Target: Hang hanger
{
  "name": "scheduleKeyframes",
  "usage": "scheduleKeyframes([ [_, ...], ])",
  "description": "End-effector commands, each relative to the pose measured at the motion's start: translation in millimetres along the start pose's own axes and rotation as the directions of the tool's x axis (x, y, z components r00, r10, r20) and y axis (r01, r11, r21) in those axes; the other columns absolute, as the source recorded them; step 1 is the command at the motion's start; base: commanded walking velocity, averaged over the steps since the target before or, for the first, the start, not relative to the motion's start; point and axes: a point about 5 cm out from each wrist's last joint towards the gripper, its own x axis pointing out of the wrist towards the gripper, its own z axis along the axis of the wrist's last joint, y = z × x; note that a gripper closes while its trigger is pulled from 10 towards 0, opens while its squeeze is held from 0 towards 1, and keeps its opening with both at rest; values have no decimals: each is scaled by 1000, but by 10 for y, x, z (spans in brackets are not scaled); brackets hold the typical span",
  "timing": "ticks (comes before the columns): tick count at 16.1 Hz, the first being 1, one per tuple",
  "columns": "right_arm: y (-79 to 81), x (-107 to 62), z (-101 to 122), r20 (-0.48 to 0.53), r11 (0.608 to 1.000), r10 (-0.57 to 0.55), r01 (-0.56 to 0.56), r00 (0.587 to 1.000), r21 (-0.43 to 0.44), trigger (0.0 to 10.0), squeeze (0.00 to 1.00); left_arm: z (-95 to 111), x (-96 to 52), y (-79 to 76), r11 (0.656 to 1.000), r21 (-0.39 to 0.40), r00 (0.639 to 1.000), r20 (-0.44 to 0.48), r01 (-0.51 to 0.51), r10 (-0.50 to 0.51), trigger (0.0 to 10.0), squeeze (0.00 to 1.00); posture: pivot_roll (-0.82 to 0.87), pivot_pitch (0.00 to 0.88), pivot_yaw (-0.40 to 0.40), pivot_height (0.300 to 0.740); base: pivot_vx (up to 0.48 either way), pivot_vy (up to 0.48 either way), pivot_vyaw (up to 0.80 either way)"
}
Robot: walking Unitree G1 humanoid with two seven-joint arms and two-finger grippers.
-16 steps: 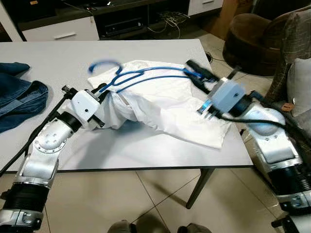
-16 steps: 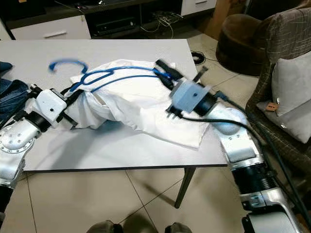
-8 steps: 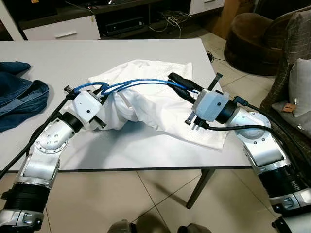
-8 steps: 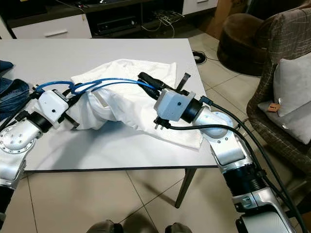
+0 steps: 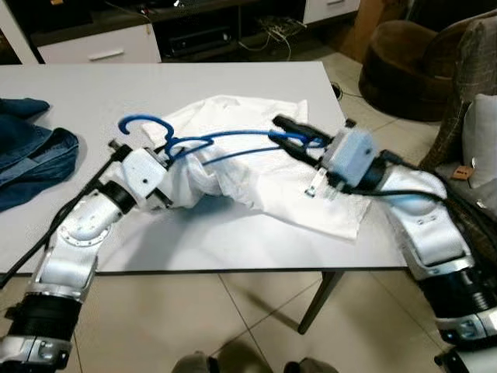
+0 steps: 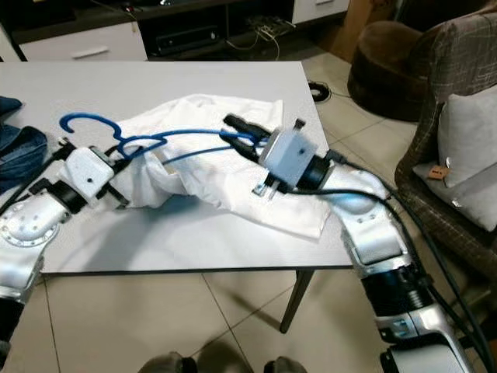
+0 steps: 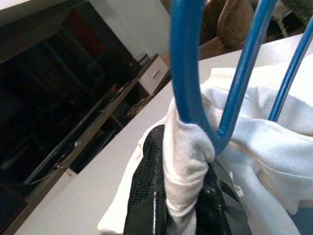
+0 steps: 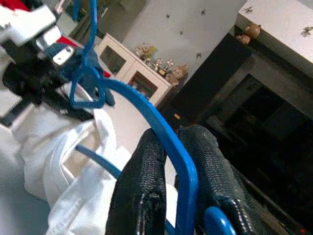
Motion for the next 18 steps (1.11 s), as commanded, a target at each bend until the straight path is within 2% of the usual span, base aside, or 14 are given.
scheduleKeyframes([
  [1,12,-1,35,5,1000,24,-24,1000,19,10000,1000,52,19,-39,999,16,999,28,28,-28,0,0,-43,27,36,740,0,0,0],
  [2,-11,-12,46,3,999,14,-14,1000,46,10000,0,51,23,-44,999,14,999,29,28,-29,0,0,-45,26,35,740,0,0,0],
  [6,-116,-69,128,34,984,-22,16,999,175,10000,0,41,22,-58,999,11,999,26,30,-30,0,0,-48,25,35,740,0,0,0],
  [7,-117,-75,132,30,984,-13,8,999,176,10000,529,40,21,-60,999,13,999,24,31,-31,0,0,-47,25,35,740,0,0,0],
  [8,-113,-79,132,24,985,-2,-2,1000,174,10000,1000,40,21,-62,999,15,999,24,32,-33,0,0,-46,26,35,740,0,0,0],
  [12,-39,-79,114,-50,987,122,-116,991,115,10000,988,38,18,-75,995,76,998,7,61,-62,0,0,-44,28,33,740,0,0,0],
  [13,-52,-83,106,-61,986,127,-119,990,118,10000,0,43,17,-79,995,79,998,7,61,-62,0,0,-42,29,30,740,0,0,0],
  [15,-87,-98,102,-63,984,118,-108,991,141,10000,0,46,16,-85,995,79,998,7,60,-61,0,0,-42,30,27,740,0,0,0],
  [18,-179,-140,91,-18,957,34,-28,999,287,10000,0,32,4,-104,995,77,998,3,57,-58,0,0,-44,33,24,740,0,0,0],
])
